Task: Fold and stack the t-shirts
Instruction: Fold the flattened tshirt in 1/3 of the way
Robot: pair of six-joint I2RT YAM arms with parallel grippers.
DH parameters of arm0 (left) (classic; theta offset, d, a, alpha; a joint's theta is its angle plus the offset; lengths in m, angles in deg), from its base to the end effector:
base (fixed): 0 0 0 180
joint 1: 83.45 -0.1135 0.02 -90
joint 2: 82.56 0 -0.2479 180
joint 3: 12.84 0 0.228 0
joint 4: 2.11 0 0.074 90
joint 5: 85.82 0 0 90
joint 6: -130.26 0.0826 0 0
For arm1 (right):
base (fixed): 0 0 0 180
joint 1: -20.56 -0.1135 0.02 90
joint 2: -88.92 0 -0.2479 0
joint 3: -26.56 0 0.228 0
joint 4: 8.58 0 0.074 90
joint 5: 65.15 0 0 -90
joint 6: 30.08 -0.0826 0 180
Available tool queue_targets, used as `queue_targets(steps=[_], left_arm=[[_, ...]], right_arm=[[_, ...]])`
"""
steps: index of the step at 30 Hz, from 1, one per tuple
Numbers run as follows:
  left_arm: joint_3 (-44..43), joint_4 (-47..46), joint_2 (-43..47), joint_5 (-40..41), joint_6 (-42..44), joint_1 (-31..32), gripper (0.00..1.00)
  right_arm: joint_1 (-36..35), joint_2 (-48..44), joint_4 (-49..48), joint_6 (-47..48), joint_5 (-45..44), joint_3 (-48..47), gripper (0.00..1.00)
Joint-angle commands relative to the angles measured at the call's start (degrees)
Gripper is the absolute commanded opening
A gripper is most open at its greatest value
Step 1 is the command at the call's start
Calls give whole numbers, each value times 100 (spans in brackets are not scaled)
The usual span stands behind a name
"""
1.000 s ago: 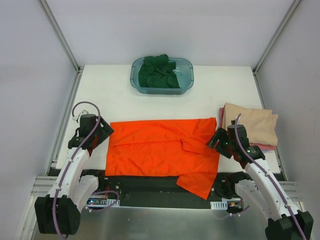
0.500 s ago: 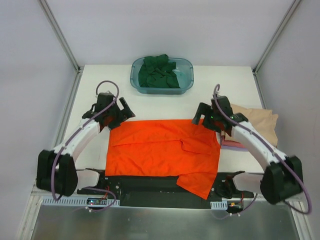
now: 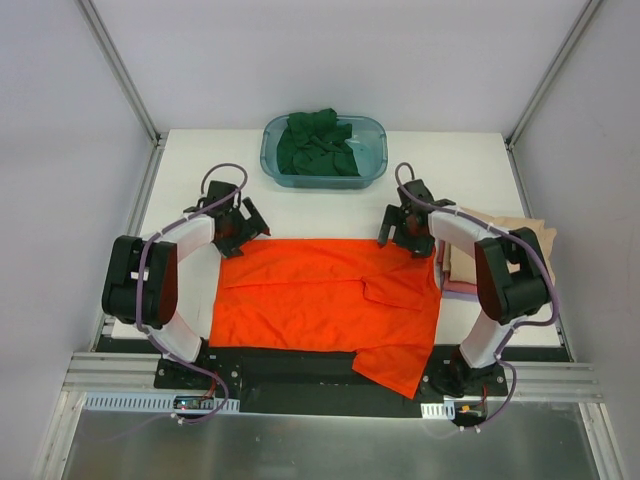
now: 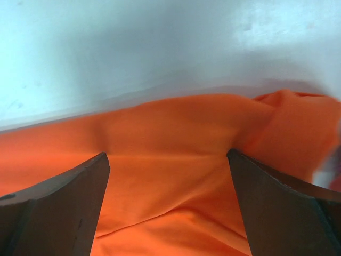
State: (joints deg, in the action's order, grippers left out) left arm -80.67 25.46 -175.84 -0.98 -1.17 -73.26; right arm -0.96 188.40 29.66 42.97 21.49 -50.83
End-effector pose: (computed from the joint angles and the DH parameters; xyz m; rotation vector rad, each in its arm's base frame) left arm 0.3275 -0.0664 0.1382 -0.6515 2.4735 -0.4761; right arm 0.3269 0.1237 0.1363 -0.0844 2.6282 0.1566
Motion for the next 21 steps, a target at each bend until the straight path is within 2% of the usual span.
queue_targets(steps=[1, 10, 21], left_arm=[[142, 113, -419, 174, 12, -413, 99], [-68, 104, -481, 95, 135, -562, 99], [-1728, 394, -1552, -54, 197, -774, 99]], right_arm=[[349, -43, 251, 227, -333, 86, 96], [587, 246, -101, 464, 255, -18, 96], [939, 1643, 162, 878, 1012, -1993, 96]])
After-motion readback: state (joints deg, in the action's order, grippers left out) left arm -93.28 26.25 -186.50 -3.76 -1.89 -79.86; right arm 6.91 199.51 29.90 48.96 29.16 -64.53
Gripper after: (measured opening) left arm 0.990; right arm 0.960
